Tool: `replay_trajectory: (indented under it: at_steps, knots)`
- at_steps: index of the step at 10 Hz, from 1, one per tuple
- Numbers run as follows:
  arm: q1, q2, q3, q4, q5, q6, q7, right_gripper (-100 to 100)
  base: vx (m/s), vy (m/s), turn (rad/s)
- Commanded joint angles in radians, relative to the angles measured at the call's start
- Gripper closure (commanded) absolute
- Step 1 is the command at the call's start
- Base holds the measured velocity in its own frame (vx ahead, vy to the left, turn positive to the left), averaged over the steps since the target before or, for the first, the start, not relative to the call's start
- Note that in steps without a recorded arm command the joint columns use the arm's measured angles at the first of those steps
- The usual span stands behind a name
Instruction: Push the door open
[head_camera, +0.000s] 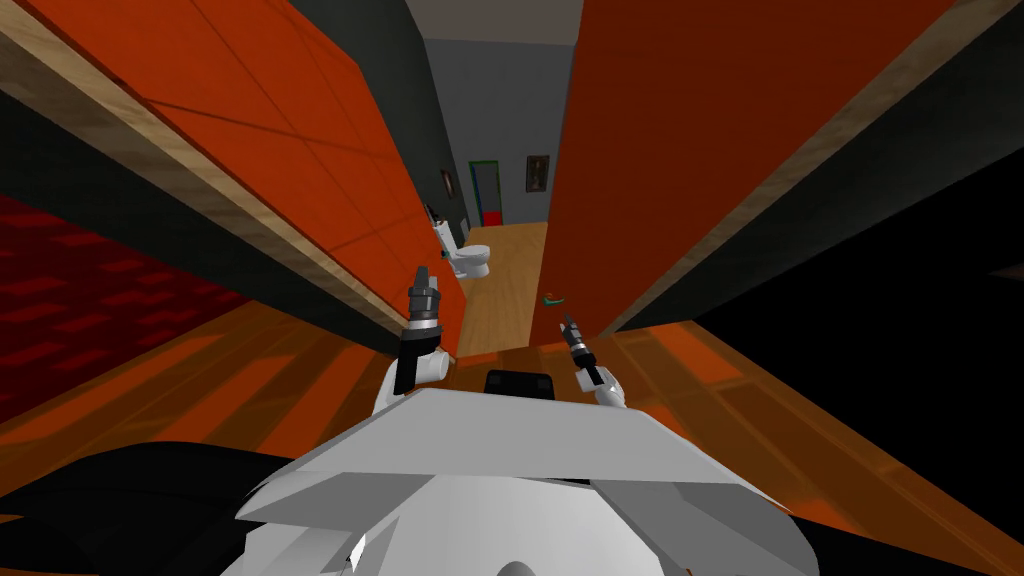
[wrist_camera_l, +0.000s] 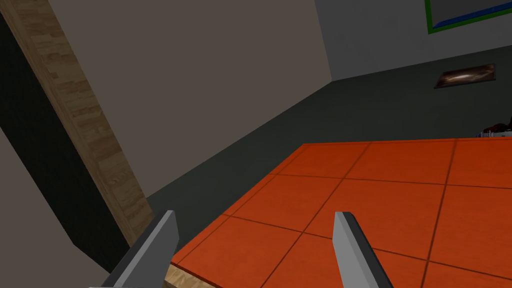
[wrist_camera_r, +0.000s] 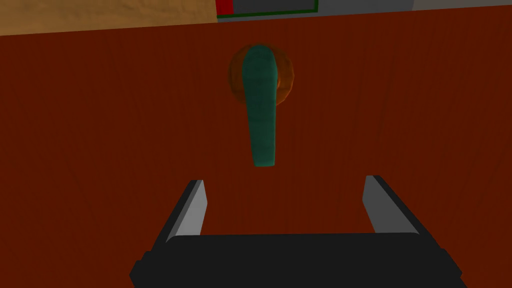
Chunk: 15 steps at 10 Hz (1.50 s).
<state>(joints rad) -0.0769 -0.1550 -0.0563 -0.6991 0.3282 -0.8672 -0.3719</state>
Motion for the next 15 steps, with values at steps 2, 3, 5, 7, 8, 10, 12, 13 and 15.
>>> replay_trajectory:
  at_steps: [2, 3, 5, 7, 8, 10, 12, 13, 15]
  knots:
    - [-0.004, 0.008, -0.004, 0.007, -0.006, 0.001, 0.013, -100, 0.170, 0.009, 0.028]
    - [-0.005, 0.011, -0.005, 0.010, -0.009, 0.002, 0.019, -100, 0.193, -0.009, 0.028]
    - [-0.009, 0.018, -0.009, 0.016, -0.015, 0.002, 0.030, -100, 0.215, 0.031, 0.040]
    - [-0.011, 0.024, -0.011, 0.022, -0.019, 0.003, 0.039, -100, 0.179, 0.025, 0.027]
    - [-0.010, 0.022, -0.010, 0.019, -0.018, 0.003, 0.035, -100, 0.078, 0.009, 0.008]
    - [-0.010, 0.022, -0.010, 0.019, -0.018, 0.003, 0.035, 100, -0.018, -0.002, 0.001]
    - [-0.010, 0.022, -0.010, 0.019, -0.018, 0.003, 0.035, 100, -0.007, -0.002, 0.008]
    - [-0.010, 0.022, -0.010, 0.019, -0.018, 0.003, 0.035, 100, 0.000, 0.000, 0.000]
    - [-0.016, 0.022, -0.020, 0.020, -0.025, 0.007, 0.042, 100, 0.041, 0.012, -0.012]
